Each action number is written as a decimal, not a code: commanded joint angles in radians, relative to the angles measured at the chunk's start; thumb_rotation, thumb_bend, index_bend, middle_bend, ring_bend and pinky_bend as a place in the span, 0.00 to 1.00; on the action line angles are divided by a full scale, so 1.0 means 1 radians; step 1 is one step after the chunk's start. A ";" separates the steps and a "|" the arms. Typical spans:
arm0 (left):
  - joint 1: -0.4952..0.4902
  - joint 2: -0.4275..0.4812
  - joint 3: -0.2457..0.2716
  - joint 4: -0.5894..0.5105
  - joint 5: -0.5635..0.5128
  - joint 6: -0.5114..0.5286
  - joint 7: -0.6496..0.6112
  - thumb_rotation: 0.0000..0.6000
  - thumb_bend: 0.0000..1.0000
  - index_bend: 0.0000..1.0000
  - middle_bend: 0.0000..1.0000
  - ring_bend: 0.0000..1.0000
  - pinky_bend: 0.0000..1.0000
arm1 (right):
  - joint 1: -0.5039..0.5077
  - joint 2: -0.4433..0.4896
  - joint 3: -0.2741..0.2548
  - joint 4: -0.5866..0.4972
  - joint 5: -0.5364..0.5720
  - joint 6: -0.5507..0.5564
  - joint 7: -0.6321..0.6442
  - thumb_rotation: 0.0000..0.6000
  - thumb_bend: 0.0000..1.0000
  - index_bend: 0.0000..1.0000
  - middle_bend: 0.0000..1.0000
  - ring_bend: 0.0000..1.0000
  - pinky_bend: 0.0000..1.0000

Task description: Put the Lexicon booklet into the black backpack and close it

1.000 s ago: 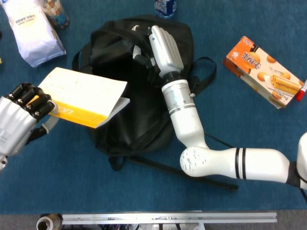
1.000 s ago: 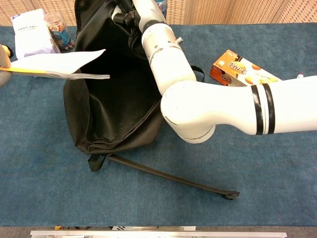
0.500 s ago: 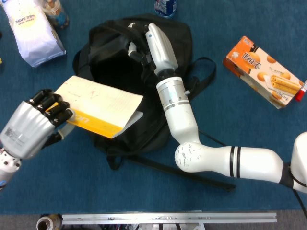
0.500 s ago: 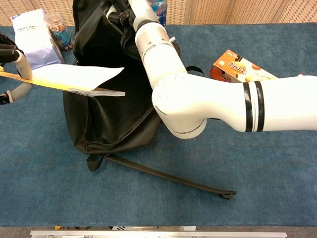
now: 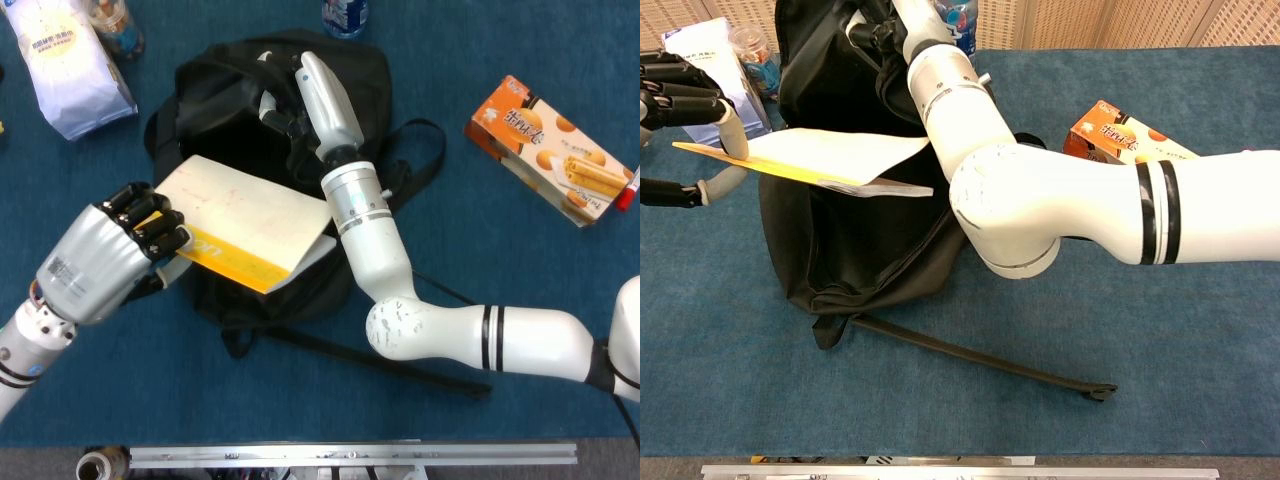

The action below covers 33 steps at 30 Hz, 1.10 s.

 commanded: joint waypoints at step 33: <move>-0.072 -0.142 -0.027 0.095 -0.087 -0.110 0.088 1.00 0.35 0.66 0.59 0.45 0.40 | -0.034 0.127 -0.001 -0.150 0.135 -0.044 -0.008 1.00 1.00 0.78 0.68 0.71 0.99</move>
